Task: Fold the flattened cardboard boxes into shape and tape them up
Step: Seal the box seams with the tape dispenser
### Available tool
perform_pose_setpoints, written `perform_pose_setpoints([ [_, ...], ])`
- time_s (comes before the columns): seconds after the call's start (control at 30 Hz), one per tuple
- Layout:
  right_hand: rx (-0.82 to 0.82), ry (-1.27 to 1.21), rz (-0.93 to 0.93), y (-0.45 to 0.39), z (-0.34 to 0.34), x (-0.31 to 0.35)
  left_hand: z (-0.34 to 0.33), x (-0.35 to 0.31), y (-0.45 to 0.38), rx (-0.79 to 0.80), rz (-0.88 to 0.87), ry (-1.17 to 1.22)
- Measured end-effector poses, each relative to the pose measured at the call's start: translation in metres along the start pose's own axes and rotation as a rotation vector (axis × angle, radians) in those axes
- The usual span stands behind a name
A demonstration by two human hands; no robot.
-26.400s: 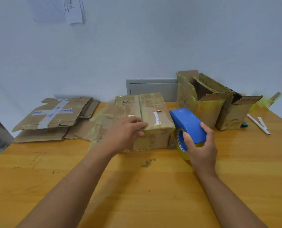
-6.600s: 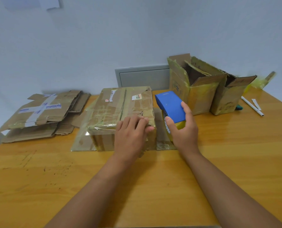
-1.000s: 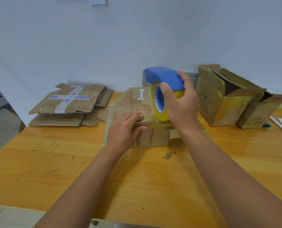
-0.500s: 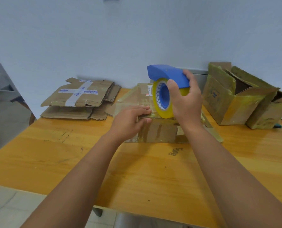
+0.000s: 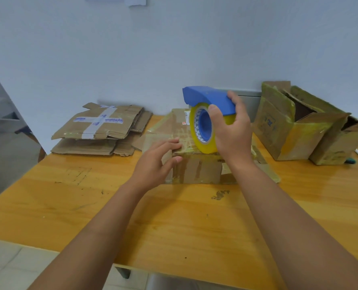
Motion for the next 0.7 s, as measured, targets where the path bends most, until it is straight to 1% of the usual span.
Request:
perform_pose_setpoints([
  [0.1, 0.0, -0.005, -0.007, -0.001, 0.0, 0.0, 0.003, -0.001, -0.003, 0.01, 0.01, 0.008],
  [0.17, -0.001, -0.006, -0.005, -0.001, -0.001, -0.001, 0.005, 0.0, -0.004, 0.056, 0.048, 0.07],
  [0.23, -0.005, -0.002, 0.006, -0.001, 0.0, -0.002, 0.007, 0.002, -0.003, 0.096, 0.047, 0.08],
  [0.4, 0.003, -0.001, -0.009, -0.002, -0.001, -0.002, 0.008, -0.001, -0.004, 0.072, 0.043, 0.039],
  [0.47, 0.005, 0.004, -0.009, -0.002, -0.001, -0.002, 0.006, 0.001, 0.001, 0.066, 0.098, 0.13],
  [0.5, 0.004, 0.004, -0.009, -0.002, -0.001, -0.002, 0.005, 0.003, 0.007, 0.042, 0.152, 0.233],
  [0.57, 0.0, 0.004, -0.007, -0.002, 0.0, -0.002, 0.003, 0.008, 0.02, -0.073, 0.25, 0.418],
  [0.63, 0.005, 0.01, -0.01, -0.002, 0.0, -0.003, 0.002, 0.013, 0.029, -0.189, 0.326, 0.454],
  [0.7, 0.009, 0.012, -0.015, -0.003, -0.001, -0.003, -0.002, 0.015, 0.033, -0.212, 0.362, 0.444],
])
Point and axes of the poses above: each hand's wrist, its own y-axis away from the middle knuckle, its own z-axis out of the back of the hand, x = y × z, the point moved 3 cm from there along -y, towards the middle knuckle, and after that the axes turned 14 degrees about y, right-handed, at the moved point
